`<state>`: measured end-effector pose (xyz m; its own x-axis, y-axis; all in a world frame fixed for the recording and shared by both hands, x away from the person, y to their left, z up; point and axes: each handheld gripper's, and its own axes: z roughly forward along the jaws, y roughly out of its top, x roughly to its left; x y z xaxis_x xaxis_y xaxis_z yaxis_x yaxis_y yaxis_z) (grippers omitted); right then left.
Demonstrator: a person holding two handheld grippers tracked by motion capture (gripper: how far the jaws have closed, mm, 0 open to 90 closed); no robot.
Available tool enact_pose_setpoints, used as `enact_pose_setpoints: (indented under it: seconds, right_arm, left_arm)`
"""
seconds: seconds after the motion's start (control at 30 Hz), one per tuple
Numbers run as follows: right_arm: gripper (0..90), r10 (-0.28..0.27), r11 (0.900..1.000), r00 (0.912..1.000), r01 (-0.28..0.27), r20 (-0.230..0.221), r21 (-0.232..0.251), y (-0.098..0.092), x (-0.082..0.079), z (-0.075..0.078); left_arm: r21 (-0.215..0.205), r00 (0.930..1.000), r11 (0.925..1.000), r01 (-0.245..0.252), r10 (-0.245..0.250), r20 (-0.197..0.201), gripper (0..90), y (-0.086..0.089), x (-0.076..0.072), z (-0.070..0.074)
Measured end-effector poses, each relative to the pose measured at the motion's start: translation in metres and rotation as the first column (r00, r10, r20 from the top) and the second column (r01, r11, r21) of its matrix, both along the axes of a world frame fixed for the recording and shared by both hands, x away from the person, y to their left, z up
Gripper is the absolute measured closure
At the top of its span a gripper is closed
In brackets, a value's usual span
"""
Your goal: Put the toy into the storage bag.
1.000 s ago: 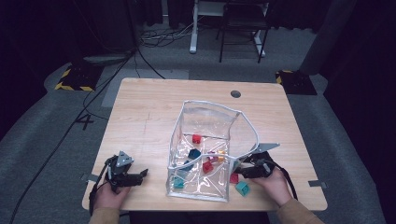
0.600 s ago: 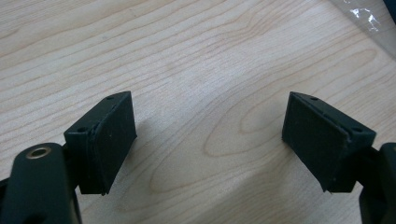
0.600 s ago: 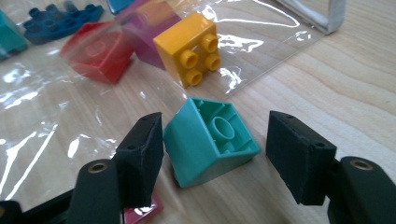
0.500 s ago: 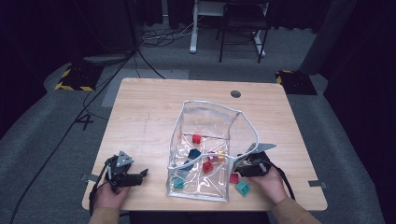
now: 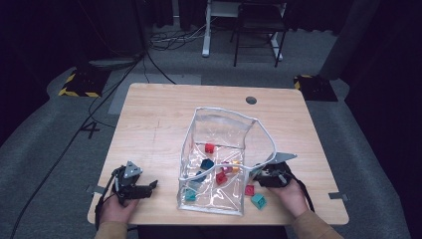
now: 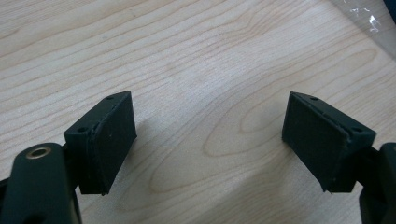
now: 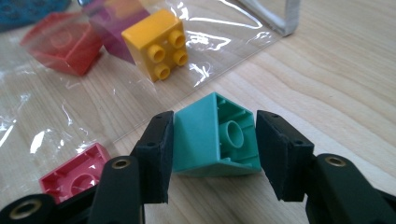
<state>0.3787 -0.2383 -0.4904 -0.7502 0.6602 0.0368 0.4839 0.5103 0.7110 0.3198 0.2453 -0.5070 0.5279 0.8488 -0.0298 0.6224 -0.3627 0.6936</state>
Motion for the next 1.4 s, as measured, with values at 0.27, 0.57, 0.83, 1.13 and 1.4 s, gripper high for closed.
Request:
enact_pose_setpoints:
  seconds: [0.27, 0.57, 0.83, 1.13, 1.4]
  right_arm:
    - [48.8, -0.018, 0.999, 0.9998, 0.018, 0.009, 0.034, -0.014, -0.003, 0.017]
    - [48.8, -0.024, 0.997, 0.9995, 0.022, 0.019, 0.078, -0.03, -0.009, 0.05]
    - [48.8, -0.027, 0.992, 0.998, 0.02, 0.056, 0.121, -0.04, -0.014, 0.083]
    - [48.8, -0.045, 0.989, 0.9936, 0.03, 0.103, 0.142, -0.051, -0.016, 0.119]
    - [48.8, -0.038, 0.985, 0.9894, 0.014, 0.14, 0.171, -0.05, -0.016, 0.152]
  left_arm:
    - [-0.001, 1.0, 1.0, 0.0, 0.0, 0.001, 17.9, 0.0, 0.0, 0.0]
    - [-0.001, 1.0, 1.0, 0.0, 0.0, 0.0, 17.9, 0.0, 0.0, 0.0]
    - [0.0, 1.0, 1.0, 0.0, 0.0, 0.0, 17.9, 0.0, 0.0, 0.0]
    - [0.0, 1.0, 1.0, 0.0, 0.0, 0.0, 17.9, 0.0, 0.0, 0.0]
    - [0.0, 1.0, 1.0, 0.0, 0.0, 0.0, 17.9, 0.0, 0.0, 0.0]
